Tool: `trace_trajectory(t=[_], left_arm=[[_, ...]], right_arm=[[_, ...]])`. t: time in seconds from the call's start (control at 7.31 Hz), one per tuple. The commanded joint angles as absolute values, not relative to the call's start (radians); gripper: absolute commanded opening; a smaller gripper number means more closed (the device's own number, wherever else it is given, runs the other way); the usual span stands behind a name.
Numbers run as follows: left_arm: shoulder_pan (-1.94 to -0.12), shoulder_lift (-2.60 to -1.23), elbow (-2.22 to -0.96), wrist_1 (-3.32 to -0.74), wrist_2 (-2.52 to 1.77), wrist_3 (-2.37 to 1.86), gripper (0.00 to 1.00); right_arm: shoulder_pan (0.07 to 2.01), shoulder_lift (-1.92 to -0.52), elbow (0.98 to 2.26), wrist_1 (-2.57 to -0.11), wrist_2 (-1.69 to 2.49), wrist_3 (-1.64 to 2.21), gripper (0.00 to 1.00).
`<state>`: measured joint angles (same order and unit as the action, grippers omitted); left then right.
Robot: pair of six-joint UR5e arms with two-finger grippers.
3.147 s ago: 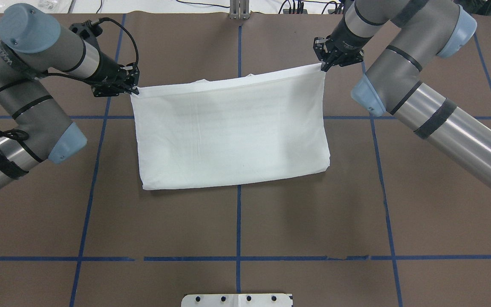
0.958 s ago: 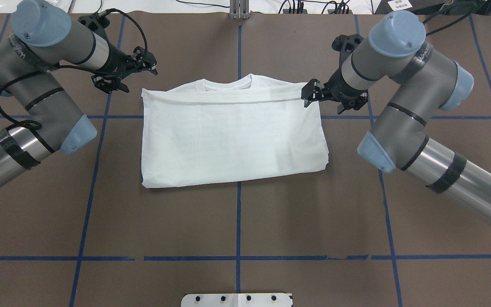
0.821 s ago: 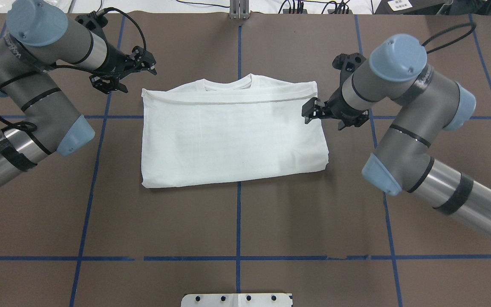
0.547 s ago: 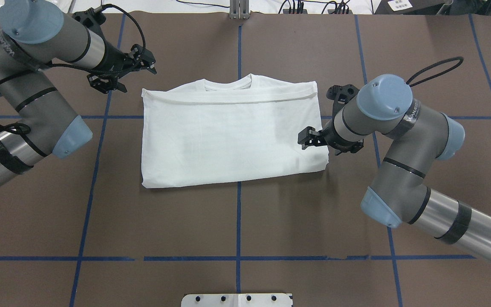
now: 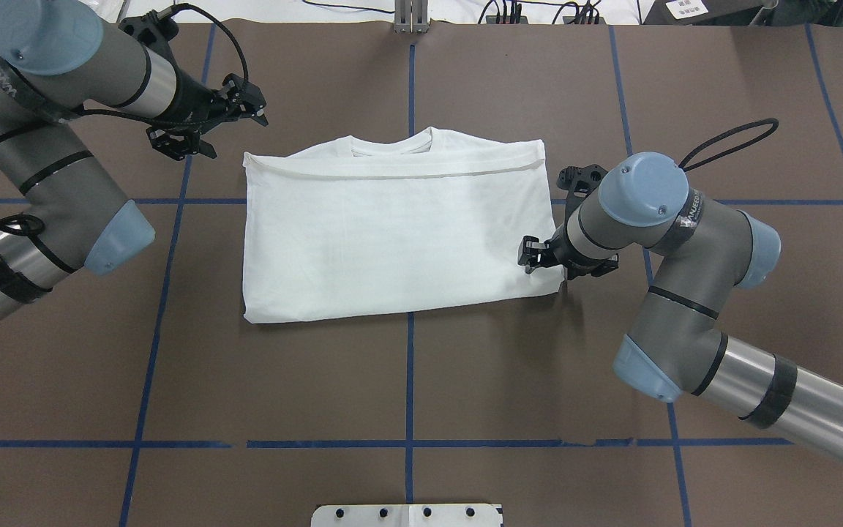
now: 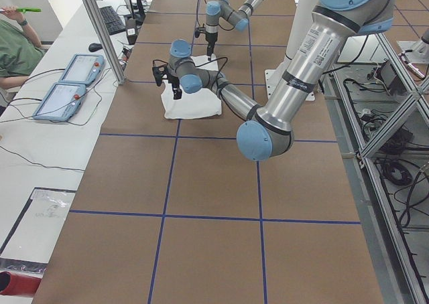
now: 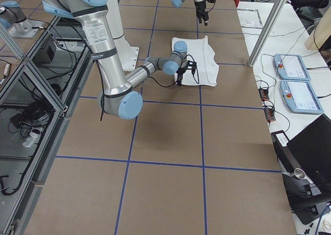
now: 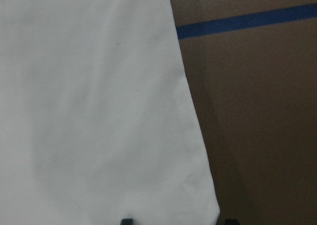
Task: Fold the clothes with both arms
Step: 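Lower the right gripper onto the shirt's side edge nearest it and grasp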
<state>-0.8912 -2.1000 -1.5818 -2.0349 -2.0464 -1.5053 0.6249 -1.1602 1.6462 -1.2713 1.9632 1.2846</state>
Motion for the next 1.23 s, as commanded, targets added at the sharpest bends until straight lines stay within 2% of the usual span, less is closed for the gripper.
trace_trajectory(t=[0.0, 0.14, 0.27, 0.41, 0.55, 0.82, 1.09], left_arm=[[-0.891, -2.091, -1.588, -2.034, -2.040, -1.505, 0.99], [-0.891, -2.092, -1.588, -2.036, -2.040, -1.505, 0.99], [-0.891, -2.094, -1.589, -2.036, -2.040, -1.505, 0.99], [-0.890, -2.094, -1.589, -2.036, -2.040, -1.505, 0.99], [-0.890, -2.095, -1.591, -2.036, -2.040, -1.505, 0.99], [-0.890, -2.095, -1.608, -2.033, -2.039, -1.506, 0.99], [-0.890, -2.097, -1.614, -2.033, -2.039, -1.506, 0.99]], right_arm=[[0.626, -1.157, 1.672, -1.287, 1.971, 1.287, 0.05], [0.626, -1.167, 1.681, -1.287, 1.970, 1.287, 0.14], [0.624, -1.169, 1.681, -1.287, 1.970, 1.287, 0.26], [0.623, -1.172, 1.683, -1.287, 1.968, 1.287, 0.32], [0.621, -1.181, 1.683, -1.287, 1.970, 1.287, 0.00], [0.620, -1.244, 1.744, -1.289, 1.973, 1.279, 0.00], [0.615, -1.401, 1.906, -1.299, 1.974, 1.278, 0.00]])
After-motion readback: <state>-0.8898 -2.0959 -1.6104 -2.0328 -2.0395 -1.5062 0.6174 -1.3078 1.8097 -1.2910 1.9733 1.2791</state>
